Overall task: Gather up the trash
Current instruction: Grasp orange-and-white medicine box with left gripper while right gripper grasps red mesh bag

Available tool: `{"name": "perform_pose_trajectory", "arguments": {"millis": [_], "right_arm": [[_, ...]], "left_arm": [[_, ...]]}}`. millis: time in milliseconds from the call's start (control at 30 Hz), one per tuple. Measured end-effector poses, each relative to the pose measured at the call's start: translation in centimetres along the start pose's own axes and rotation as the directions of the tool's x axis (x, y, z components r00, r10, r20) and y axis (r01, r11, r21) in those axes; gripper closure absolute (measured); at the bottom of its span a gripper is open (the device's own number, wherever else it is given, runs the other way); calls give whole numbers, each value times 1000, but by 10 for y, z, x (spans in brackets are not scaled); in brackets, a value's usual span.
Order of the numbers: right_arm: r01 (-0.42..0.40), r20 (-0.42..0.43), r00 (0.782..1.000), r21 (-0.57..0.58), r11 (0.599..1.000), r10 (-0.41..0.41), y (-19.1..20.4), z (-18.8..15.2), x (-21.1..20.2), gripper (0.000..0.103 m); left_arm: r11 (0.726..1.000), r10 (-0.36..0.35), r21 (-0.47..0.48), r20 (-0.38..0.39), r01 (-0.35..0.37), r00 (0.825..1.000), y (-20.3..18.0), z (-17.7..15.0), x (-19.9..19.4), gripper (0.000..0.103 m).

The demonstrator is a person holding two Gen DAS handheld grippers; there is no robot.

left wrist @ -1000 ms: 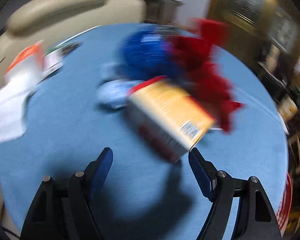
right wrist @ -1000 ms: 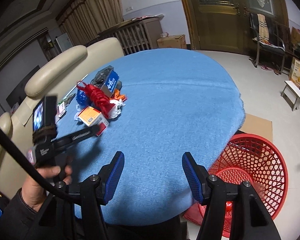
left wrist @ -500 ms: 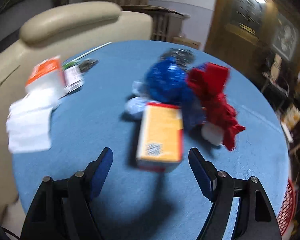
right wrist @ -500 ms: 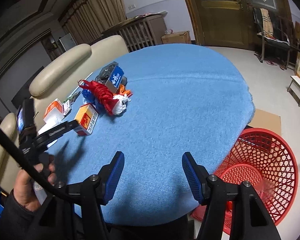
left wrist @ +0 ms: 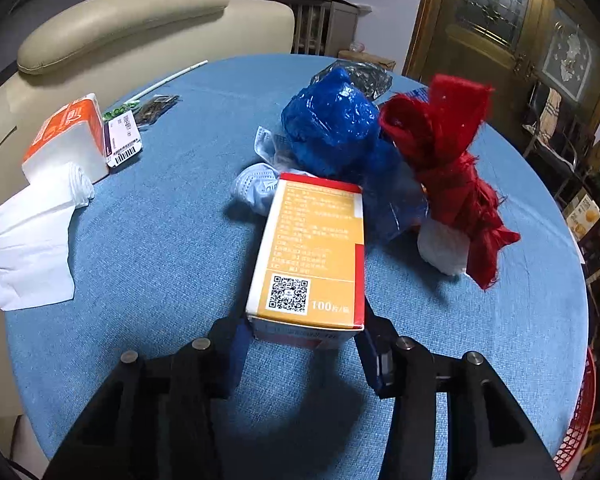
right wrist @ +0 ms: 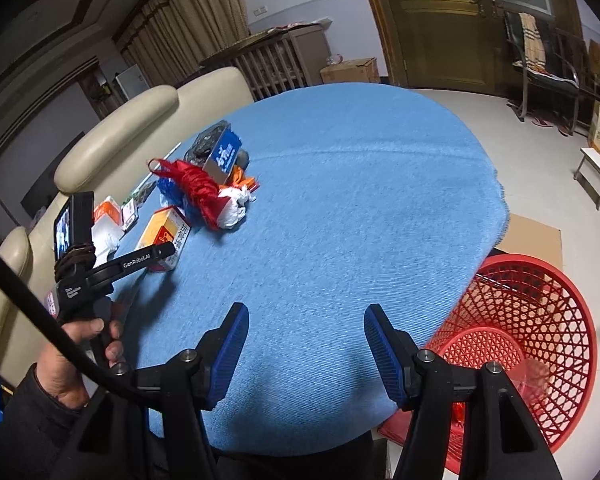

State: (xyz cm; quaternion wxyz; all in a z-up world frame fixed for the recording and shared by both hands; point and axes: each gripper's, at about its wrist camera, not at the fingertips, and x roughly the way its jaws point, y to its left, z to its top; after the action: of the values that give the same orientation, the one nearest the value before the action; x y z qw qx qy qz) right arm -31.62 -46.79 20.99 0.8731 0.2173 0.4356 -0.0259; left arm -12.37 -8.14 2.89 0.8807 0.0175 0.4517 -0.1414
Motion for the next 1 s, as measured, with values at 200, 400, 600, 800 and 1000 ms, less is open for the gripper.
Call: {"name": "perform_pose_trajectory", "arguments": {"millis": [200,400,600,800,1000], "right_arm": [[-5,3,1000,-29,1000,5,9,6,4,39],[-25,6,1000,-141,990,26,42,37,31,39],[-86,-24,996,-273,958,82,94,78,88,39],[-79,-46,997,-349,934,67,129,108,139,39],[-60,-97,995,-388,920,24,139,113,175,63]], "left_arm": [[999,-17,46,29,15,999,-3,-8,-17,54],[999,-11,46,71,7,997,9,-20,-42,54],[1000,-2,20,68,0,998,29,-24,-46,54],[1000,-7,-9,63,8,998,44,-26,-46,54],[1000,-15,-19,68,16,998,49,-26,-46,54]]}}
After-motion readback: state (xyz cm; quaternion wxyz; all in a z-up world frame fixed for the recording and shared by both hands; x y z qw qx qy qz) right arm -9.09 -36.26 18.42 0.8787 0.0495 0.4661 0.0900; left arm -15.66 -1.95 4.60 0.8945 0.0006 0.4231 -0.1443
